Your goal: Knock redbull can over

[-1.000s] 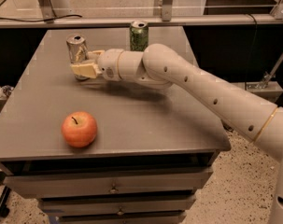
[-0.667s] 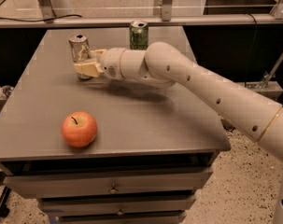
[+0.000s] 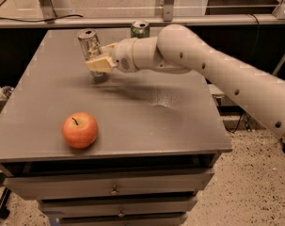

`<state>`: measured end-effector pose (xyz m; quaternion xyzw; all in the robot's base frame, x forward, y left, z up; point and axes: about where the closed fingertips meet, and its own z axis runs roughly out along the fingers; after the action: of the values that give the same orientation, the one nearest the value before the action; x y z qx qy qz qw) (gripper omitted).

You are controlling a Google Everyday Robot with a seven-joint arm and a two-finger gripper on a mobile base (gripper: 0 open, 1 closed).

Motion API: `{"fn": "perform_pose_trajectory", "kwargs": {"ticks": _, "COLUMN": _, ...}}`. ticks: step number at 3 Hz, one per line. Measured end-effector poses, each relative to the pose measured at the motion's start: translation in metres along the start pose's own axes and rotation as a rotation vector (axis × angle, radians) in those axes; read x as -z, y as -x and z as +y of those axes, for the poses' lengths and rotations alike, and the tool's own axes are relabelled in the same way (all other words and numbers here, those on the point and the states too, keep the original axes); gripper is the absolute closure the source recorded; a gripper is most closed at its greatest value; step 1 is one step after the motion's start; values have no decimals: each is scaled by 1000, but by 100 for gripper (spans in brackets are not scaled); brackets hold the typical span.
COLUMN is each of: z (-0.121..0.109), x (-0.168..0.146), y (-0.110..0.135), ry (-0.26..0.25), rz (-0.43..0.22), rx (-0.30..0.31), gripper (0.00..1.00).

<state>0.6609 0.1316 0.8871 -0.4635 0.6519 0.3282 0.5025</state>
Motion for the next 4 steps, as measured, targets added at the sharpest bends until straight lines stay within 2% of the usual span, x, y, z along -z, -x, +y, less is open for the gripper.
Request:
{"fn": "perform_pose_trajectory", "kwargs": {"ticks": 1, "z": -5, "x": 29, "y": -3, "ry": 18, "rz": 143, "rx": 32, "gripper": 100}}
{"fn": "perform_pose_trajectory", "kwargs": {"ticks": 2, "z": -6, "x": 56, "y": -12, "ry": 57, "rz": 304, "rx": 56, "gripper": 100}}
{"fn": "perform_pose_trajectory", "kwargs": {"ticks": 3, "z": 2, "x": 75, "y": -27, "ry": 125, "rz": 451, "rx": 63, "gripper": 100}}
{"fn": "perform_pose_trajectory", "kwargs": {"ticks": 4, "z": 16, "x": 88, "y": -52, "ry": 222, "rz": 608, "rx": 60, "gripper": 100}}
